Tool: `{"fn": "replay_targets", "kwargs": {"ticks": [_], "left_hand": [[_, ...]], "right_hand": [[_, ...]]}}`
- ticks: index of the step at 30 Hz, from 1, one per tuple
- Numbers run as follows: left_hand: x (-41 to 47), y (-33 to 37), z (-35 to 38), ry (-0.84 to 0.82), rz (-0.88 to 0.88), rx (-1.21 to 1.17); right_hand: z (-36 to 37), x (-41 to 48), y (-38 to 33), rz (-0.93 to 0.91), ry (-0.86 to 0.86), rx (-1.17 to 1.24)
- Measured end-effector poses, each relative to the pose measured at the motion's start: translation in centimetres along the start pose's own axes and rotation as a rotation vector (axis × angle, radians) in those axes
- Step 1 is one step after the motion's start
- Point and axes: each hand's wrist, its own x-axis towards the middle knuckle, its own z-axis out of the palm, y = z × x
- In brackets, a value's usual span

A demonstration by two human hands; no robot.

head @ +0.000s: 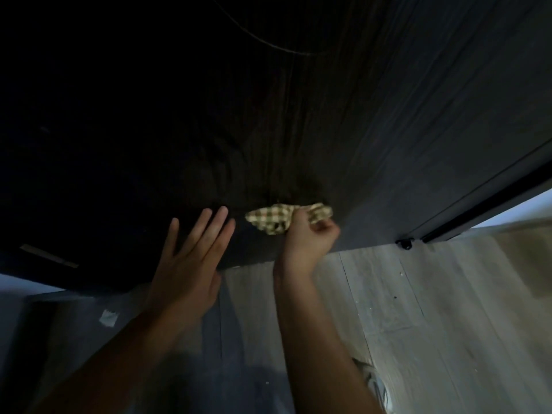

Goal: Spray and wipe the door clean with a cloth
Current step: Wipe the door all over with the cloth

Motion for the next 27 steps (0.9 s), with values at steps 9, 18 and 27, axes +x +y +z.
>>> {"fn": "replay_targets", "kwargs": {"ticks": [9,18,27], "left_hand": [[0.7,0.5,-2.5,0.140,-0.100,-0.008],[1.2,0.7,-3.8,0.248,-0.092,-0.049],[3.5,0.4,-8.5,0.364,-0.116,-0.013]], "right_hand": [[-0.7,-3.2,0.4,-0.695,-0.177,-0.320],[0.1,-3.6,-2.7,-0.734,-0.078,-0.169],[0.7,-4.3,-8.7,-1.049,-0.149,-0.102]]}}
